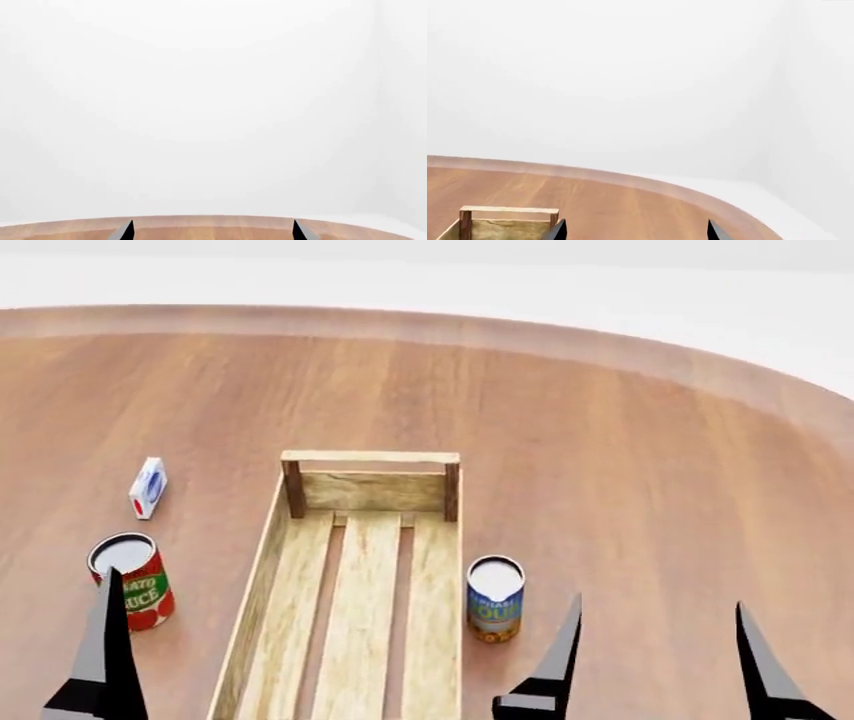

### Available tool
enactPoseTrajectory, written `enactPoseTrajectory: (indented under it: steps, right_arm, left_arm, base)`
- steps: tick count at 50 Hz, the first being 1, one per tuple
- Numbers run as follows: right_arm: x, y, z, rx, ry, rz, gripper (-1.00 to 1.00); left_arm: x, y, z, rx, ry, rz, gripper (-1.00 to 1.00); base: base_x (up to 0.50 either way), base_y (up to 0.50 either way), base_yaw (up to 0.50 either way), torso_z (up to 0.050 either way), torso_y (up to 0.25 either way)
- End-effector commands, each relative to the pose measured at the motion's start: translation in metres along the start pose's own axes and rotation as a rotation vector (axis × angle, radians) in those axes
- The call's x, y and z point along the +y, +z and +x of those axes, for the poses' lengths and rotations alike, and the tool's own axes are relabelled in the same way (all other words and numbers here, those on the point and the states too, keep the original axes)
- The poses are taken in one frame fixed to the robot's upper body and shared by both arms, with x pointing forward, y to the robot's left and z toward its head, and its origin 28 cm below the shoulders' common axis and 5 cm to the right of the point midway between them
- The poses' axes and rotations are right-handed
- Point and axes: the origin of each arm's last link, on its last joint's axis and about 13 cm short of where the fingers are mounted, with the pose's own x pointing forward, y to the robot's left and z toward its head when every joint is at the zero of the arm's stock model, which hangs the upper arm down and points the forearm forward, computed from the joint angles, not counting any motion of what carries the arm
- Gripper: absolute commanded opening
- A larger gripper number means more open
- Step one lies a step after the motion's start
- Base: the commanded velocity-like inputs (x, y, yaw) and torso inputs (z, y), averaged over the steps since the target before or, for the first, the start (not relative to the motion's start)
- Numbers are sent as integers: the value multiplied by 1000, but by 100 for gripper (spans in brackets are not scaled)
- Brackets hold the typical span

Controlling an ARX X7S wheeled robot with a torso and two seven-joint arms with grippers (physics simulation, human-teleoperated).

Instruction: Pick up the butter and put it in the tray.

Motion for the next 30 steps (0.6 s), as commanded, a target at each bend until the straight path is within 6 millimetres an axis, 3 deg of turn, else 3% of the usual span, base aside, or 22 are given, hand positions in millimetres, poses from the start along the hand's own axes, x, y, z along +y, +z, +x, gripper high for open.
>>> enactPoseTrajectory:
  steps: [1, 17, 21, 30]
  right_arm:
    - [3, 0, 0, 10, 33, -39, 100]
    - [7, -2, 0, 17, 162, -43, 100]
    - [7, -3, -1, 32, 223, -50, 100]
    - [-4, -12, -34, 46, 396, 32, 100]
  left_arm:
    - [0, 0, 0, 6, 0, 0, 100]
    - [-1, 0, 0, 9, -1, 1, 100]
    - [2, -1, 1, 11, 11, 13, 100]
    - [7, 6, 1, -5, 37, 10, 100]
  base:
    - [0, 0, 500, 0, 0]
    - [0, 0, 500, 0, 0]
    - [0, 0, 0, 0, 0]
    - [0, 0, 0, 0, 0]
